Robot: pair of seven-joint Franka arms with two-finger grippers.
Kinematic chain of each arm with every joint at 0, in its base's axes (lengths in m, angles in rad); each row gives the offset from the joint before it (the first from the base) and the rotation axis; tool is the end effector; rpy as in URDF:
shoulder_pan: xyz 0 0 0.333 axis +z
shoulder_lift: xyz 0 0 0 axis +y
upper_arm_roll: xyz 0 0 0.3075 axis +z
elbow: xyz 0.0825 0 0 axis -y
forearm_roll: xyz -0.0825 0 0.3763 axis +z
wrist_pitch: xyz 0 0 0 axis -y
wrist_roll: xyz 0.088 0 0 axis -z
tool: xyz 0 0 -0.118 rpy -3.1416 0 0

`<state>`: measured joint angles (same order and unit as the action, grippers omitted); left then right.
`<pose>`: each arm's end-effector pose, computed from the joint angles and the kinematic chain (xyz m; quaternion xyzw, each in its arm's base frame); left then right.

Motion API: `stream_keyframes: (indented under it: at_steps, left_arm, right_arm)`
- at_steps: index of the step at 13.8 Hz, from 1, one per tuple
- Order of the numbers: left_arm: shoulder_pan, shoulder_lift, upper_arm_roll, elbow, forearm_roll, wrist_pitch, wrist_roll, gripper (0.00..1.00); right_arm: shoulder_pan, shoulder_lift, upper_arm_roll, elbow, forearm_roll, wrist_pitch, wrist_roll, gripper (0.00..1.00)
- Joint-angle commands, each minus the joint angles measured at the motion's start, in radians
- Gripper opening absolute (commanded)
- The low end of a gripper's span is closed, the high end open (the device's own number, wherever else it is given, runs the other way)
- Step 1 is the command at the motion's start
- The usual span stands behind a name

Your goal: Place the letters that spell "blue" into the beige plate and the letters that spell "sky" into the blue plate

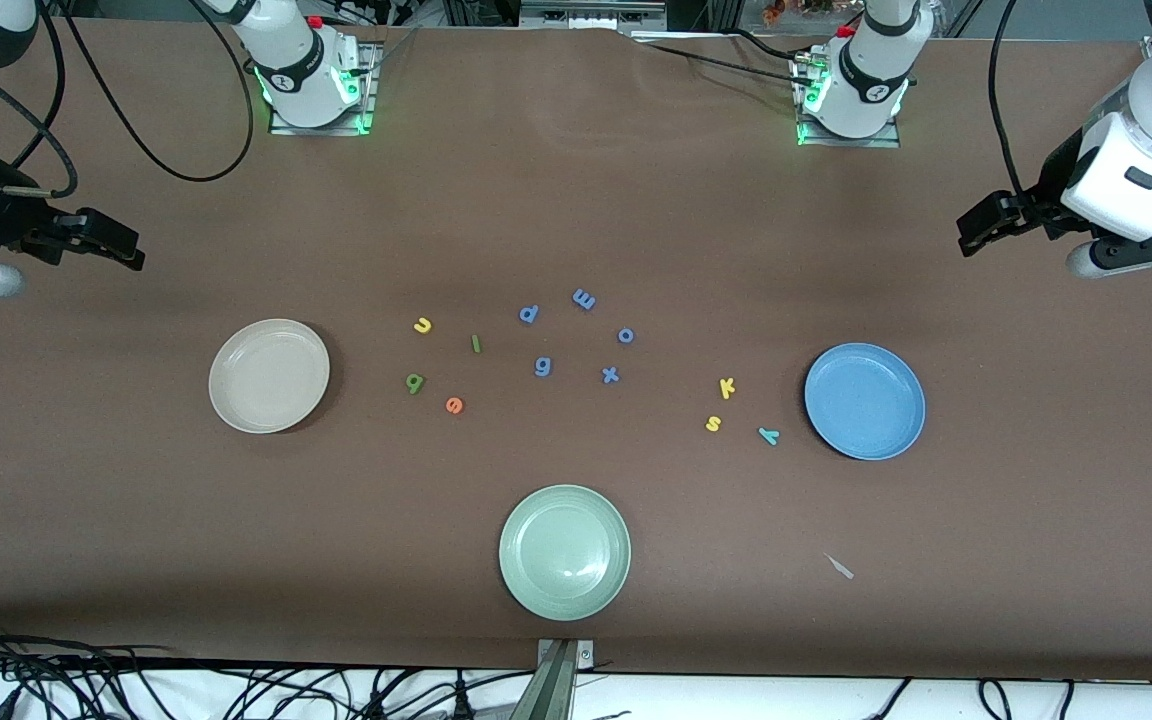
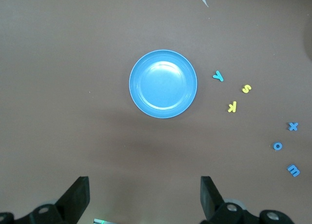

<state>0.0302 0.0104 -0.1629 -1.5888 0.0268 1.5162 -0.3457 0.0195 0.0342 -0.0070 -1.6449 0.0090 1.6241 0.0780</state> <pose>0.5378 -0.0680 0.5866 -0.9934 -0.1063 0.0373 0.0220 0.5573 0.0080 0.5562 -0.9991 0.0331 0.0277 0.0031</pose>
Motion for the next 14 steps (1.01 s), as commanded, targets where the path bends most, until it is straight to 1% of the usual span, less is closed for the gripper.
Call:
stream_keyframes:
  at_steps: [1,14]
  left_arm:
    - [0.001,0.01,0.0,0.032,-0.019,-0.025,-0.006,1.0]
    - [0.001,0.008,0.0,0.03,-0.019,-0.036,-0.007,1.0]
  right_arm:
    - [-0.01,-0.016,0.013,-0.009,-0.012,-0.007,0.009,1.0]
    - [-0.01,-0.014,0.015,-0.009,-0.012,-0.009,0.009,1.0]
